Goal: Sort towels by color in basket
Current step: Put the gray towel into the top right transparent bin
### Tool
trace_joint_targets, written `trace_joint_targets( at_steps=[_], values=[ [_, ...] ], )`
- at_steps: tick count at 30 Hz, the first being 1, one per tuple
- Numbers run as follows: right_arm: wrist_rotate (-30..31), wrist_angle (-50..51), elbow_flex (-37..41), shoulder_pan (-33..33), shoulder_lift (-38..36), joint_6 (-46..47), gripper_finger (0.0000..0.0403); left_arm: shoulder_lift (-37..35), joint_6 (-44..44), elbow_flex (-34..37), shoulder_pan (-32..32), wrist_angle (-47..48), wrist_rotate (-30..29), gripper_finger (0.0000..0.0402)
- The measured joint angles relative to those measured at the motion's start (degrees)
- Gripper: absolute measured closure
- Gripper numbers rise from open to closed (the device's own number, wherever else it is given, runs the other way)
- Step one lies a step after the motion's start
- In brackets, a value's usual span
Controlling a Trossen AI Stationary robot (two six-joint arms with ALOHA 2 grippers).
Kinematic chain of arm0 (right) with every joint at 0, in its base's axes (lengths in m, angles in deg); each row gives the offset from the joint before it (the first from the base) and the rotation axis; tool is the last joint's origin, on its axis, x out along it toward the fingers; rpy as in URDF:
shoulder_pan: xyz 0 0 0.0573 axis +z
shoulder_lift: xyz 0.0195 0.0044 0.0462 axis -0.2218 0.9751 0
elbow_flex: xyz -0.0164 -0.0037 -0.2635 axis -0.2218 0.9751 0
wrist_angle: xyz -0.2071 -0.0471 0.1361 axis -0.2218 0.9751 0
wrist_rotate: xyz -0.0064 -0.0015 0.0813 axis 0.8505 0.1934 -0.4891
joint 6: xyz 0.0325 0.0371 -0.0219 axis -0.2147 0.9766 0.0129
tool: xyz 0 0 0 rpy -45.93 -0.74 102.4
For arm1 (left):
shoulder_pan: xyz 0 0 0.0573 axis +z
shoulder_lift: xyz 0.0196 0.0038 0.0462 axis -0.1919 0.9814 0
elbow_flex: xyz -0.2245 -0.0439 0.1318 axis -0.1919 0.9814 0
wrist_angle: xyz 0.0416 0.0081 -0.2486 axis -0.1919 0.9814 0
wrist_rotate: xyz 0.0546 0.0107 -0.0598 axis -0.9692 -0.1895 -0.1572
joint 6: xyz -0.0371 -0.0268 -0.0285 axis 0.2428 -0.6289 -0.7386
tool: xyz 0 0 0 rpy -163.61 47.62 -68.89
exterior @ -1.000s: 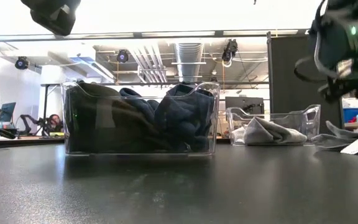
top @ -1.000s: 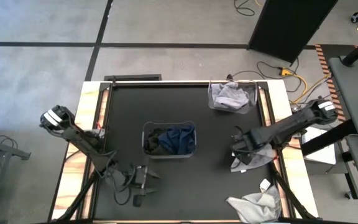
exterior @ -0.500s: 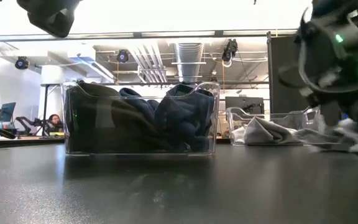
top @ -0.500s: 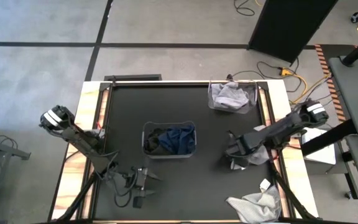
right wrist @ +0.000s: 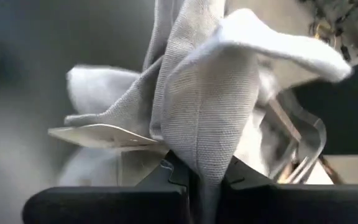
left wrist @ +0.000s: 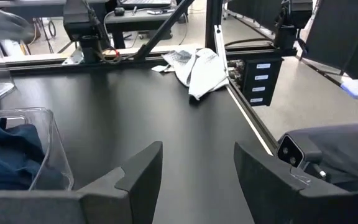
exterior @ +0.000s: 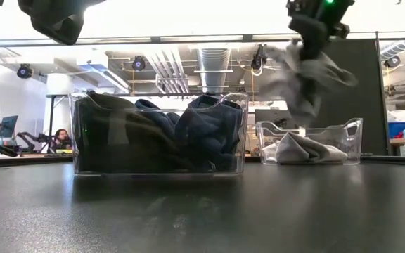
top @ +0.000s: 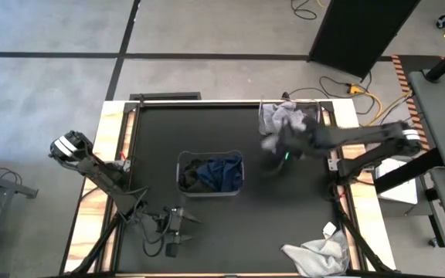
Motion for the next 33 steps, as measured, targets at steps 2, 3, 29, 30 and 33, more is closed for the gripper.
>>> trace_joint_targets(
  at_steps=[2, 3, 29, 30, 33],
  values=[
    [0.41, -5.89, -0.93, -5.24, -3.53, -3.38, 0.0392, 0.00, -0.02, 0.00, 0.00, 0.07, -0.01, 0.0217],
    [-0.23, -9.70, -0.88, -8.04, -5.16, -5.07, 0.0392, 0.00, -0.02, 0.01, 0.00, 0.15, -0.03, 0.0217],
    [-28.73, -36.06, 15.97, -58.76, 11.83, -10.88, 0.0384, 0.00, -2.51, 0.03, 0.00, 2.05, -0.01, 0.0217],
    [-28.46, -35.80, 15.97, -58.74, 12.68, -10.18, 0.0378, 0.00, -2.51, 0.03, 0.00, 2.07, -0.01, 0.0217],
    [-27.91, -35.57, 15.82, -58.72, 14.18, -9.22, 0.0343, 0.00, -2.50, 0.03, 0.00, 2.19, -0.01, 0.0217]
  ],
)
